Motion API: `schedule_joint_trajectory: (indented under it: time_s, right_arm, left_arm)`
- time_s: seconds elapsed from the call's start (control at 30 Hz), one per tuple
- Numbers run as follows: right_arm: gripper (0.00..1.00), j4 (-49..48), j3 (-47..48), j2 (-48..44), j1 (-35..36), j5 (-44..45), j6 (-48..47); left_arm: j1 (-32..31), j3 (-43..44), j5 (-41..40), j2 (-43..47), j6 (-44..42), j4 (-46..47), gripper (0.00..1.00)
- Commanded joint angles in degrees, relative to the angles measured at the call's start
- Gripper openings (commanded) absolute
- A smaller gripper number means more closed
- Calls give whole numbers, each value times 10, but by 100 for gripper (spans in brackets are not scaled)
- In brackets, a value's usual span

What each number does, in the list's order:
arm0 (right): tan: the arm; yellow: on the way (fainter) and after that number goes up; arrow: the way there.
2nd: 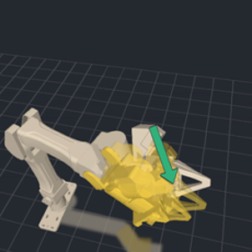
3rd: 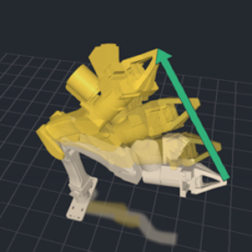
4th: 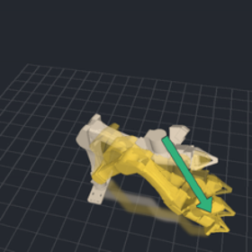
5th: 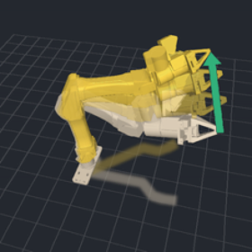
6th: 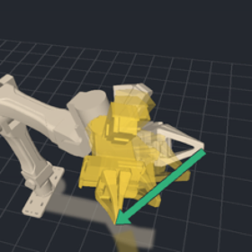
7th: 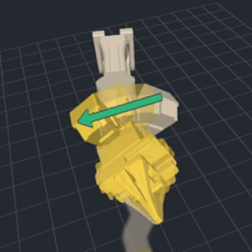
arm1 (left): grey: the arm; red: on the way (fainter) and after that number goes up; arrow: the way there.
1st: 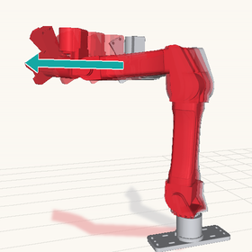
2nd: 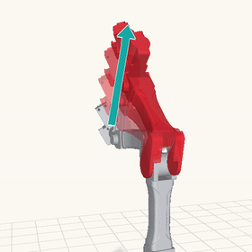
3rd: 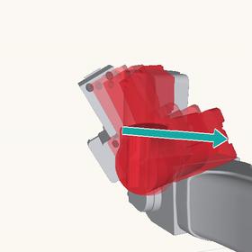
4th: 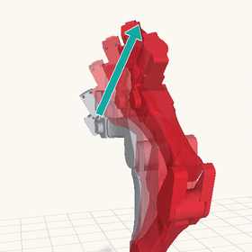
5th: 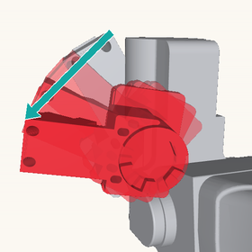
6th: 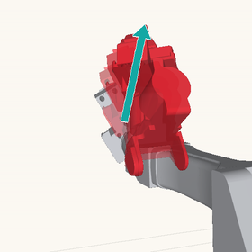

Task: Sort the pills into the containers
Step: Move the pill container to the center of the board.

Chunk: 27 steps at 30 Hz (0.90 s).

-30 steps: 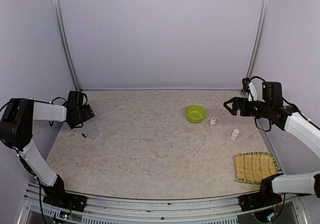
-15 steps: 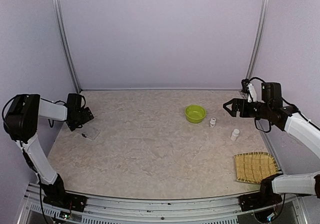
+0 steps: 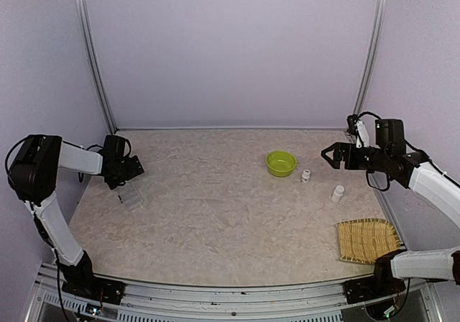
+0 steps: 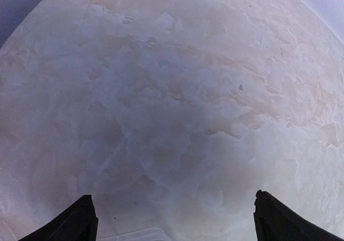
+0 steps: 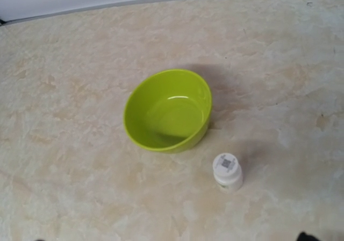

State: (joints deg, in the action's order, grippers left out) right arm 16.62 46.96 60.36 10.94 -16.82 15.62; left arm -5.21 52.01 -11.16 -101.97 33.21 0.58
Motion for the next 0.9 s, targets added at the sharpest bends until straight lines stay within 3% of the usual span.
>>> schedule_joint_trajectory:
  time_s: [0.0, 0.5, 0.63, 0.87]
  right_arm:
    - [100, 6, 11, -10, 7, 9, -8]
    - [100, 3, 1, -12, 7, 15, -9]
    - [100, 4, -1, -13, 7, 16, -10]
    - [100, 2, -2, -12, 7, 16, -10]
  left_arm:
    - [-21, -24, 17, 21, 15, -13, 99]
    - [-73, -83, -32, 129, 53, -52, 99]
    - [-106, -90, -96, 171, 82, -96, 99]
    - [-147, -87, -128, 174, 180, -203, 99]
